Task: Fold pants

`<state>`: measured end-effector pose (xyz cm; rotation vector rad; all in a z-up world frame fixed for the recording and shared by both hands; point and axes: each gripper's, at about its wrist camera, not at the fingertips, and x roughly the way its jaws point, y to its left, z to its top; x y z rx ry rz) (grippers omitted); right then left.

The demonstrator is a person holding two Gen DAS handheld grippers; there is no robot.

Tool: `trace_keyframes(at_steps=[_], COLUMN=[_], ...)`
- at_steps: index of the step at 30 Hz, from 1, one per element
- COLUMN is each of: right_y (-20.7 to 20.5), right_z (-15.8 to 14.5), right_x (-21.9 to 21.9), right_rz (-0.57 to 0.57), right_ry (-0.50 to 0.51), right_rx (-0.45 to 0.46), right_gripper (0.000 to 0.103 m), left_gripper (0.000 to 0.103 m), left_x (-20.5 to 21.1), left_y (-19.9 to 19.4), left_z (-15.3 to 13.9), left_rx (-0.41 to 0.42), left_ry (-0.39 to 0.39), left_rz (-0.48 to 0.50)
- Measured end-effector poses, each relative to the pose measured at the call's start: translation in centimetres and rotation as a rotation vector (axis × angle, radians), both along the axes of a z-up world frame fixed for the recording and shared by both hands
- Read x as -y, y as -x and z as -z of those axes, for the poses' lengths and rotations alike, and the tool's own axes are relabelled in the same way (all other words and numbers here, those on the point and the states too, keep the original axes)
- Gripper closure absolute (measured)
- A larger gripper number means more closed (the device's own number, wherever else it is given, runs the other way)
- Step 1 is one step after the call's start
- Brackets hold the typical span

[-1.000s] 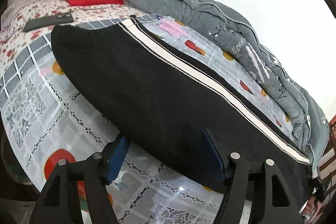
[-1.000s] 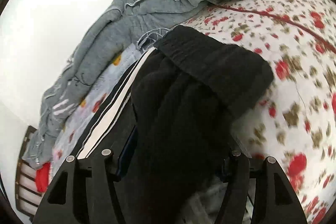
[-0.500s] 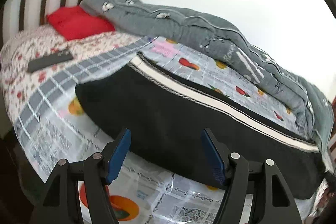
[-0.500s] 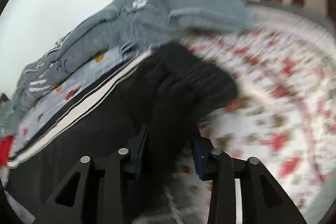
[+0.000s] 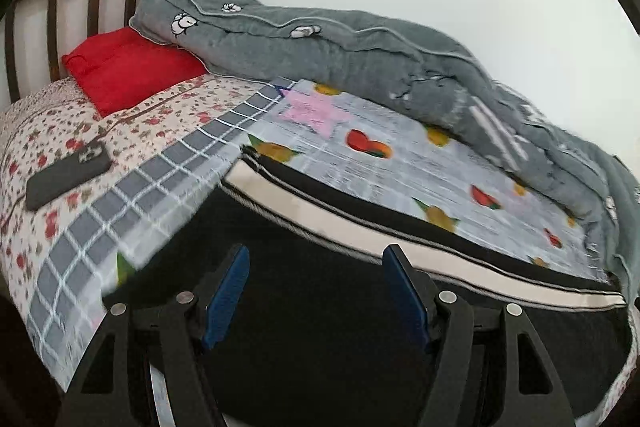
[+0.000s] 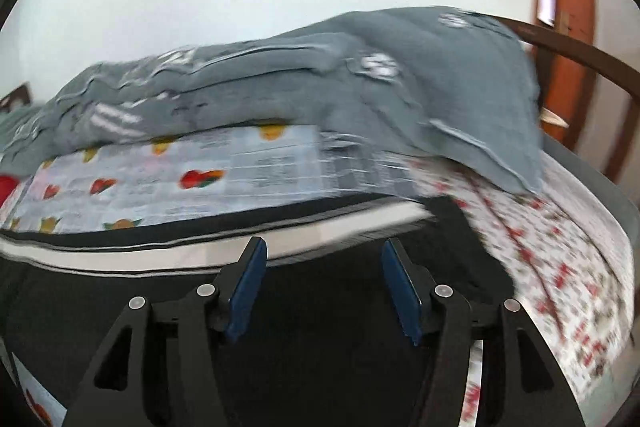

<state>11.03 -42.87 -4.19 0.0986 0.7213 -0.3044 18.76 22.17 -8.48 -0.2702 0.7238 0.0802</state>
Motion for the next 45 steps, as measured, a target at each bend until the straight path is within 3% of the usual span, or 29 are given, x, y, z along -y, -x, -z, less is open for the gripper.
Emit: trace_keyframes(at_steps=[6,9,13,14,16,19,22,28,30,31,32,34,38,42,45], right_y=[-4.8,-6.8,-9.2,-9.7,-10.3,-11.2,-12.4,-15.4,-15.5,-15.2,-14.6,-13.8,-12.8,-14.0,-15.3], right_z=[1.5,2.5,3.8,4.0,4.3,4.7,5.1,8.0,9.5,9.8,9.8,9.2,7.0,6.9,8.3], right_x=[-3.4,-4.0,-4.4,-4.5,-4.5,-5.1,-6.4,-9.0,-10.0,-10.4,-10.8,-11.0,-9.2,-9.2,-9.4], right_rz=[-0.095,-0.125,-0.145,-0.152,-0.179,-0.261,-0.371,-0.495,-0.533,-0.556,-0.564,-0.579,-0.578,-0.558,-0.534], right_ry=[0.031,0.030,0.047,0.049,0.048,0.039,0.038,0.064,0.094,0.115,0.145,0.154,0.068,0.064,0.056], right_rx=[-0.040,-0.061,-0.099,-0.106,-0.114,-0.128,-0.144,-0.247,-0.292,-0.286,-0.260,-0.227,-0.121,-0.122,-0.167], right_gripper=[0.044,0.044,0.044,0.044,0.044,0.042,0.036,0.036,0.046,0.069,0.098,0.099,0.100,0.100,0.100], left_gripper=[0.039,0.039,0.039,0.039,0.059,0.076,0.077,0.078,0.080,0.081,0.081,0.082,0.082,0.082,0.082], left_x=[-2.1,-2.6,-4.2,-4.8,-5.4,-5.4,-5.3,-6.0,-6.2,-6.2,-6.3,-6.6,-6.9,-6.7,-6.3], left_y=[-6.3,-9.5,-12.6,-13.0,-13.2,-12.4,-12.2,-11.7,-11.2,-10.9,-10.4,-9.6,-9.3,-11.0,-12.4], left_z=[1.8,3.0,4.7,5.1,5.5,5.2,5.0,4.7,4.3,4.1,3.9,3.3,2.2,2.5,4.2], left_rx=[-0.089,-0.130,-0.197,-0.198,-0.190,-0.123,-0.101,-0.069,-0.049,-0.040,-0.018,0.023,0.078,0.048,-0.049], left_ry=[-0.069,-0.141,-0.159,-0.138,-0.097,-0.103,-0.118,-0.067,-0.051,-0.048,-0.039,-0.018,0.011,-0.016,-0.061], left_rz=[-0.027,-0.020,-0.047,-0.061,-0.045,-0.037,-0.041,-0.050,-0.045,-0.039,-0.035,-0.033,-0.022,-0.038,-0.059])
